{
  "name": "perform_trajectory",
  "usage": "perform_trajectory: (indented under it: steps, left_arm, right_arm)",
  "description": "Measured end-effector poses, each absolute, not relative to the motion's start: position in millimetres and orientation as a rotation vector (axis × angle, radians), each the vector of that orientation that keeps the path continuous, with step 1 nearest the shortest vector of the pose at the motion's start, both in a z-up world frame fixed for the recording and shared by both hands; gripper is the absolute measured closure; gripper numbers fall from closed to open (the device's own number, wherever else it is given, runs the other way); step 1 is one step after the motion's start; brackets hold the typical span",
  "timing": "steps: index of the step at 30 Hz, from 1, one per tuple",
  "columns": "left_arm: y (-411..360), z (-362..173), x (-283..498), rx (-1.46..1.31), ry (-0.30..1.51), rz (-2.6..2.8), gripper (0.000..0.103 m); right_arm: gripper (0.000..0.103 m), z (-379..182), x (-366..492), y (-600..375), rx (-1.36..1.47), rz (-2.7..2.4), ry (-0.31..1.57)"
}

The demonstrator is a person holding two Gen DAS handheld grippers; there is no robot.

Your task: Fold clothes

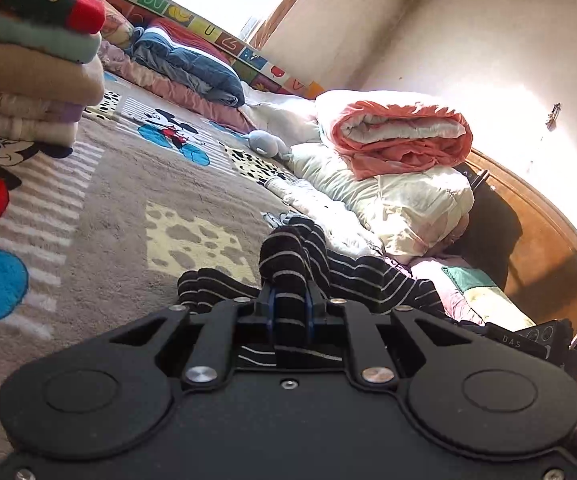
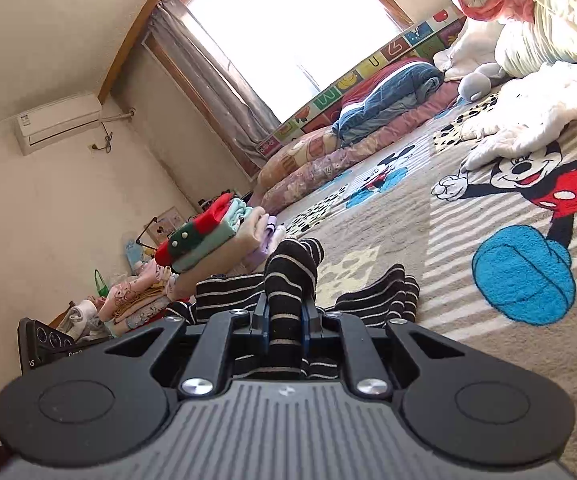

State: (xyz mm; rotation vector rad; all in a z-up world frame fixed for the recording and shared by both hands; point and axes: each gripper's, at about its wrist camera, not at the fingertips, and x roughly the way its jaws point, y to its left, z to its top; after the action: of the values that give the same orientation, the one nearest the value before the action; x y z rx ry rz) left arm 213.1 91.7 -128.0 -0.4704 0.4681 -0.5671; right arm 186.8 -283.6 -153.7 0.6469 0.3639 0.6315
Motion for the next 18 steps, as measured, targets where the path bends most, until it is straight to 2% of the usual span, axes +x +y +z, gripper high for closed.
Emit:
perform_trajectory:
  steps: [6, 18]
  left_arm:
    - [94.3, -133.1, 241.7, -0.504, 0.429, -0.6, 0.091]
    - [96.7, -166.5, 267.7, -0.526, 0.517, -0.551, 0.091]
  right_arm:
    - [0.087, -165.8, 222.8, -293.2, 0.77, 0.657, 0.355]
    - [0.087, -195.5, 260.3, -284.9, 0.809, 0.623, 0.467]
